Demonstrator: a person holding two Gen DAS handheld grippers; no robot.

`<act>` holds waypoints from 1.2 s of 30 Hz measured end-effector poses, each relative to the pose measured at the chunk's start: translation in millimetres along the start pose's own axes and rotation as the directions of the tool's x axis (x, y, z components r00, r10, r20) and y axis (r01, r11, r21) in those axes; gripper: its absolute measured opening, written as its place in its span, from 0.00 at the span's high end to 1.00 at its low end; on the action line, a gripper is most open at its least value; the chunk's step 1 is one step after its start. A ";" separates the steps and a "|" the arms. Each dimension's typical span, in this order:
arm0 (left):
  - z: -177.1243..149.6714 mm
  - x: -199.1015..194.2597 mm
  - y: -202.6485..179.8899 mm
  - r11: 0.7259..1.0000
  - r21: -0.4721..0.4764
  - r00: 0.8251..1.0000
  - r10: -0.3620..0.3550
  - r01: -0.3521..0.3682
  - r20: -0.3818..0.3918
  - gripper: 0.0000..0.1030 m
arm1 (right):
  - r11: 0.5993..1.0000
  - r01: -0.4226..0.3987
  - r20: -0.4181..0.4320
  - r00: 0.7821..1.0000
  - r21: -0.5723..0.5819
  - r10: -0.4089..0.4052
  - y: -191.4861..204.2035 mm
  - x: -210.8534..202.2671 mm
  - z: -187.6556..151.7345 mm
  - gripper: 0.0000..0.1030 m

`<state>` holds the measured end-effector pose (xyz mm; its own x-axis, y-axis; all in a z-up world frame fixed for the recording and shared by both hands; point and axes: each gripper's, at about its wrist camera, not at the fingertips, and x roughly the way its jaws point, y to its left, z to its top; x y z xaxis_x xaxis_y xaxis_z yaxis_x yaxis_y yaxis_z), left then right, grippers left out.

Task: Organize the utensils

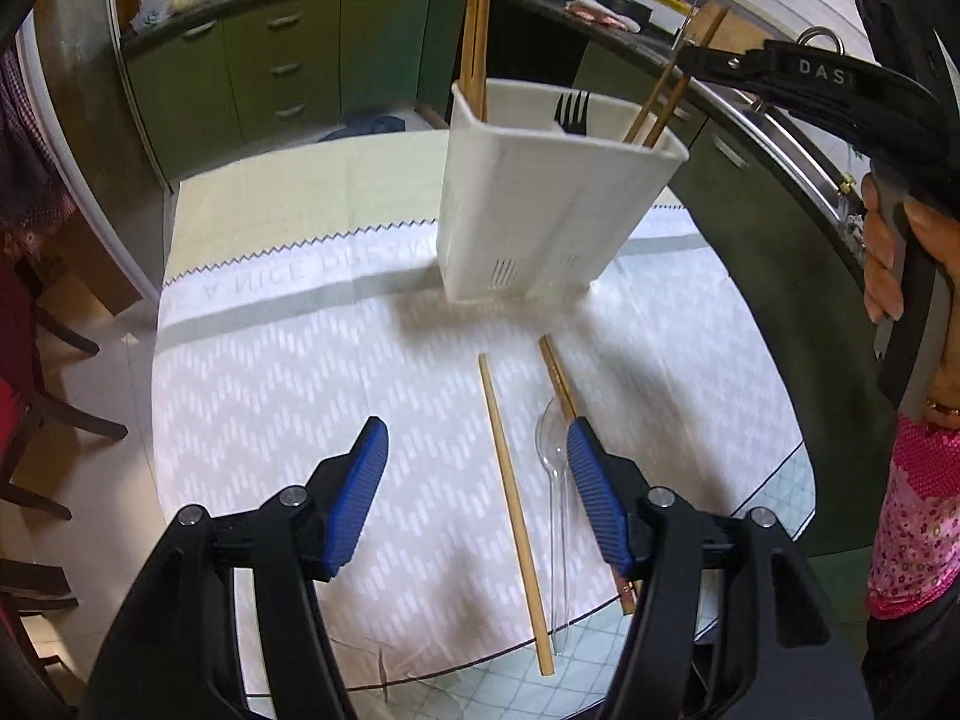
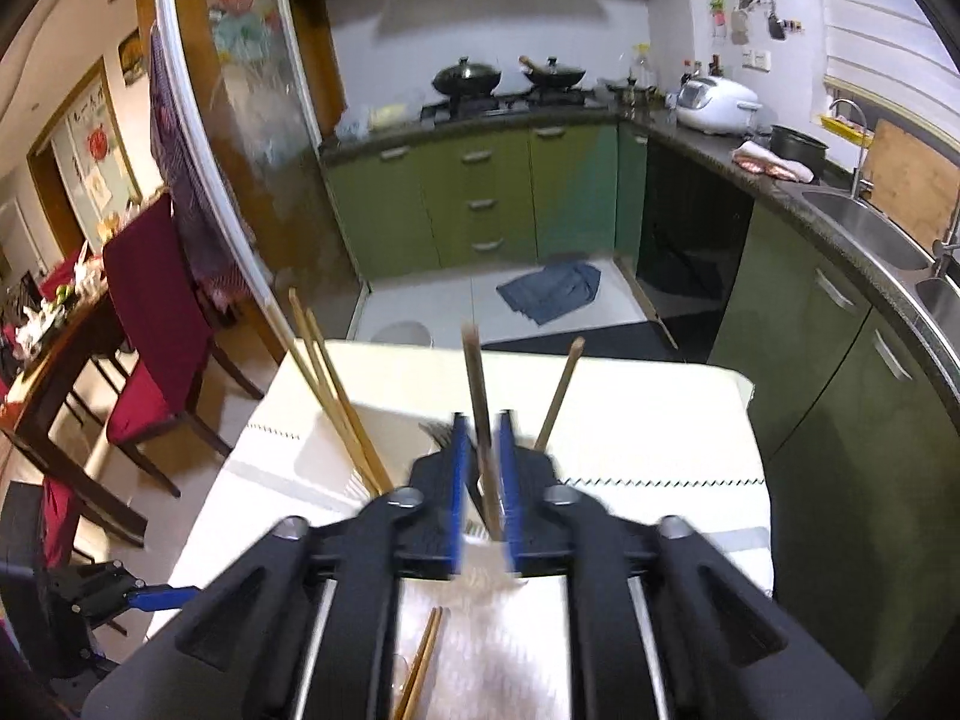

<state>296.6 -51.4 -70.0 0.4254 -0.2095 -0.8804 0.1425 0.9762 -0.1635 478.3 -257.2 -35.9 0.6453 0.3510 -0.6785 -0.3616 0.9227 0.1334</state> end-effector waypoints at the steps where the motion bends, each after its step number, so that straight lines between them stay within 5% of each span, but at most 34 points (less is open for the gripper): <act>1: -2.5 2.2 0.0 1.000 -0.001 1.000 -0.005 0.005 -0.007 0.41 | 1.000 0.004 0.000 1.000 -0.002 -0.004 0.7 1.6 -4.0 0.80; 8: -18.0 18.8 -2.9 1.000 0.013 0.999 0.027 -0.027 -0.044 0.38 | 1.000 -0.023 0.118 0.993 0.018 0.020 3.1 -54.8 -38.3 0.76; 10: -23.4 32.0 -2.7 1.000 0.010 0.996 0.020 -0.019 -0.089 0.38 | 0.999 -0.040 0.149 0.988 0.023 0.036 0.0 -79.0 -60.2 0.64; 16: -32.2 78.3 -4.3 0.999 -0.013 0.975 0.047 -0.051 -0.218 0.38 | 0.999 -0.025 0.045 0.999 0.046 0.023 -14.4 -82.6 -162.3 0.64; 22: -23.9 104.7 -9.1 0.993 -0.012 0.957 0.106 -0.114 -0.268 0.39 | 0.972 -0.034 -0.024 0.999 0.232 0.041 -65.7 -70.8 -227.1 0.64; 28: -21.8 119.2 -15.3 0.990 -0.004 0.938 0.132 -0.141 -0.320 0.48 | 0.963 -0.035 -0.034 0.998 0.268 0.045 -87.5 -72.3 -243.4 0.64; 36: -14.7 129.9 -29.0 0.982 0.020 0.919 0.183 -0.188 -0.350 0.72 | 0.961 -0.037 -0.038 0.998 0.273 0.049 -90.3 -71.3 -236.3 0.64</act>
<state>334.6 -106.1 -186.1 0.1044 0.0054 -0.9945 0.0779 0.9969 0.0136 305.9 -403.2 -170.3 0.6010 0.3896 -0.6979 -0.1881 0.9176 0.3503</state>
